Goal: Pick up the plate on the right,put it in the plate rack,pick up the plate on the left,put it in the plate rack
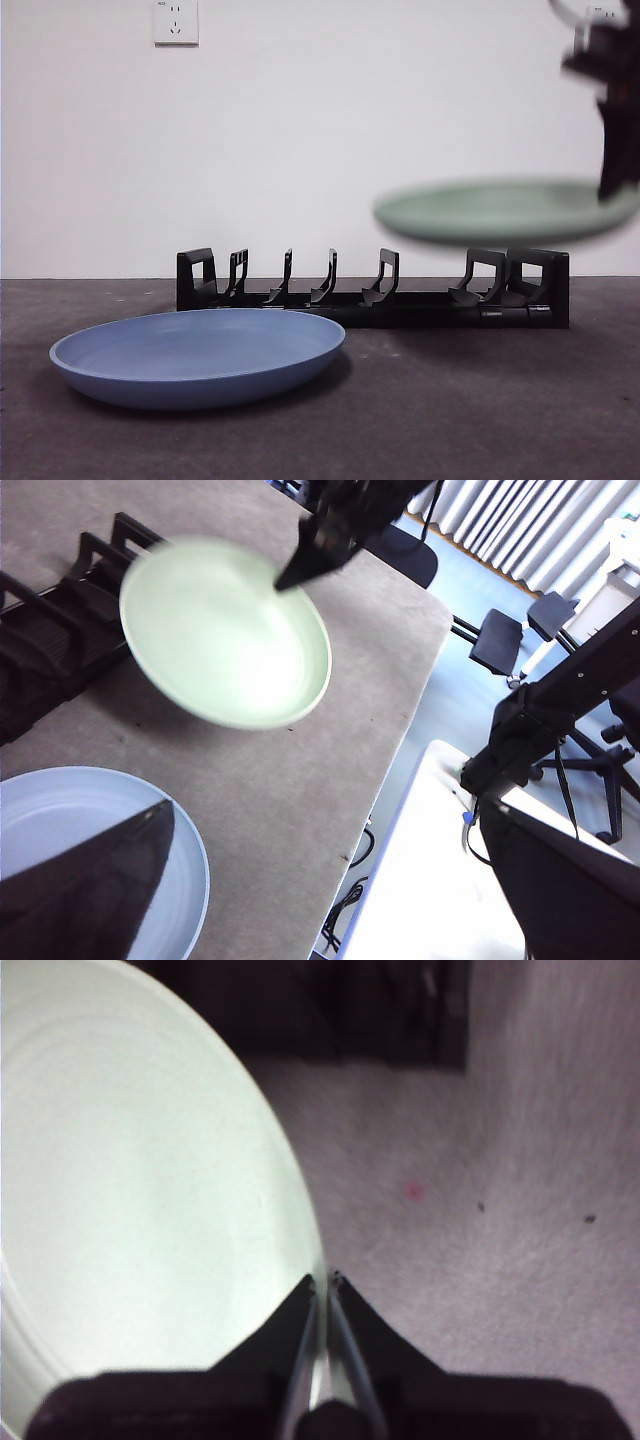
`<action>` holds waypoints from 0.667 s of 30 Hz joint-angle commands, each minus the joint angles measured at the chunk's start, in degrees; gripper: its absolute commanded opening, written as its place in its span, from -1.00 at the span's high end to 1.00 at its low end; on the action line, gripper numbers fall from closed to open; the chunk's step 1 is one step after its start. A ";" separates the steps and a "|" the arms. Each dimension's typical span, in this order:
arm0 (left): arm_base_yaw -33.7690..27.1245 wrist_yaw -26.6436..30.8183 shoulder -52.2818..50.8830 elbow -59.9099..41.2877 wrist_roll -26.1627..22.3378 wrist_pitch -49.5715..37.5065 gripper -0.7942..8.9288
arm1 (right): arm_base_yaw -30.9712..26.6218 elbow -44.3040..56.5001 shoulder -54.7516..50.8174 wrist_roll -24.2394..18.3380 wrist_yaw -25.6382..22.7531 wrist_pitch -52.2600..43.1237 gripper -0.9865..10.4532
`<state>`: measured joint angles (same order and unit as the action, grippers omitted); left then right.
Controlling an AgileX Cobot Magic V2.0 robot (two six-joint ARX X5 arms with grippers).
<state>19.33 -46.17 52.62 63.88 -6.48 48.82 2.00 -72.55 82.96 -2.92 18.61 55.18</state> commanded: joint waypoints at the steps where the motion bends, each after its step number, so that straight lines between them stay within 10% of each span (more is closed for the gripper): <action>1: 0.98 0.37 0.02 0.09 -2.38 -0.02 -0.39 | 0.24 -4.13 -1.95 -0.57 1.05 3.37 0.85; 20: 25.62 45.24 2.08 0.09 -30.14 -0.13 -0.38 | 6.21 -19.52 -1.38 1.42 4.98 16.41 0.85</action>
<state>43.81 -4.40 54.63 63.88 -33.28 49.36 7.46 -91.94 80.77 -2.24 23.16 71.83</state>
